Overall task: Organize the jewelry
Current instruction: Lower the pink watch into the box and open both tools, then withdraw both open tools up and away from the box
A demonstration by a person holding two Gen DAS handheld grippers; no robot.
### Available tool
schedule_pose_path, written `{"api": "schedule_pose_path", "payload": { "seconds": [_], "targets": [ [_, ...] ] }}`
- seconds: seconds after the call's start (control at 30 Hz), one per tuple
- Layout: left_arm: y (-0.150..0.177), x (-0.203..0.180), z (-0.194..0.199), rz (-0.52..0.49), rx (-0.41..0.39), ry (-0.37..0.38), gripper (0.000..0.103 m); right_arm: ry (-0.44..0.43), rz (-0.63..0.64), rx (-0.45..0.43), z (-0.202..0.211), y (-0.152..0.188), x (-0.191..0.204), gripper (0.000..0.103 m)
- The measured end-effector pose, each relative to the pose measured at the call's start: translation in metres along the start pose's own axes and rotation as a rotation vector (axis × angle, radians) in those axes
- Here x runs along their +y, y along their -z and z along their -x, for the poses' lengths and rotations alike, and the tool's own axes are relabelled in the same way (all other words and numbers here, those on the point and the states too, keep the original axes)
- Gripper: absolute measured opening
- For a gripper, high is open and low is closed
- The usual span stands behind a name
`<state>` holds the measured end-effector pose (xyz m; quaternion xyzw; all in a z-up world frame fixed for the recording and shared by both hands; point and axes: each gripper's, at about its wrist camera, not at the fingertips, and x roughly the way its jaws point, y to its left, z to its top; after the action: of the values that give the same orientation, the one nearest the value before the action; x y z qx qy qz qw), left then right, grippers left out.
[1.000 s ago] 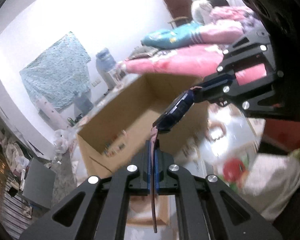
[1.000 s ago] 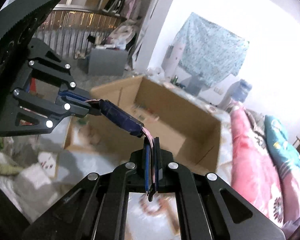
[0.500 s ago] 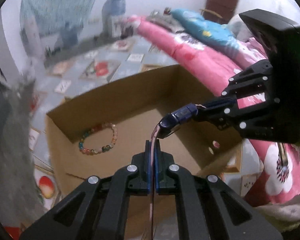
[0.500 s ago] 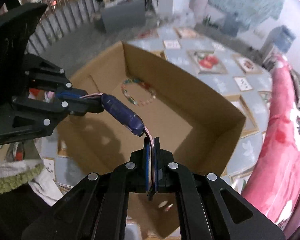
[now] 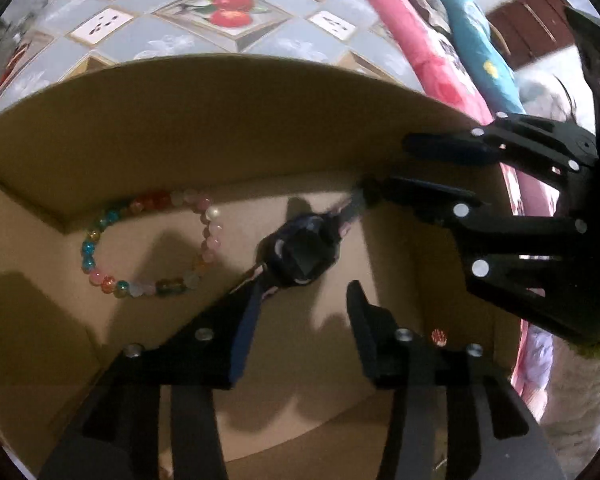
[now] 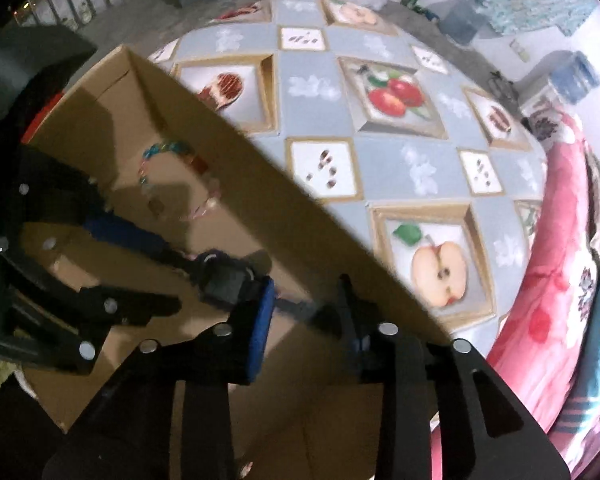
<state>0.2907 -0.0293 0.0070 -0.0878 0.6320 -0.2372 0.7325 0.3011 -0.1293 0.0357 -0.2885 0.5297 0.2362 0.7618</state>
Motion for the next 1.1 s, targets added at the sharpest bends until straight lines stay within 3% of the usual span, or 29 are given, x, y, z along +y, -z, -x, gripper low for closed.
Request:
{"api": "schedule_pose_path", "payload": {
  "seconds": [0.2,0.3,0.43,0.63,0.77,0.9,1.1],
  "targets": [
    [0.003,0.009,0.019,0.026,-0.068,-0.01,0.054,0.001,-0.022,-0.068,0.013,0.005,-0.003,0.036],
    [0.01,0.01,0.042,0.021,-0.146,-0.015,0.058,-0.005,-0.04,-0.106,0.018,0.005,-0.008,0.04],
    [0.021,0.001,0.074,-0.009,-0.255,-0.027,0.062,-0.008,-0.125,-0.228,0.057,0.025,-0.008,0.047],
    [0.083,-0.017,0.143,-0.092,-0.467,-0.07,0.08,-0.028,-0.332,-0.512,0.125,0.079,0.005,0.079],
    [0.128,-0.019,0.173,-0.091,-0.599,-0.081,0.085,-0.033,-0.445,-0.644,0.15,0.12,0.032,0.09],
    [0.17,-0.013,0.186,-0.039,-0.685,-0.092,0.089,0.011,-0.492,-0.675,0.154,0.144,0.06,0.095],
    [0.213,-0.006,0.174,0.007,-0.668,-0.088,0.096,0.097,-0.522,-0.653,0.145,0.163,0.092,0.095]
  ]
}}
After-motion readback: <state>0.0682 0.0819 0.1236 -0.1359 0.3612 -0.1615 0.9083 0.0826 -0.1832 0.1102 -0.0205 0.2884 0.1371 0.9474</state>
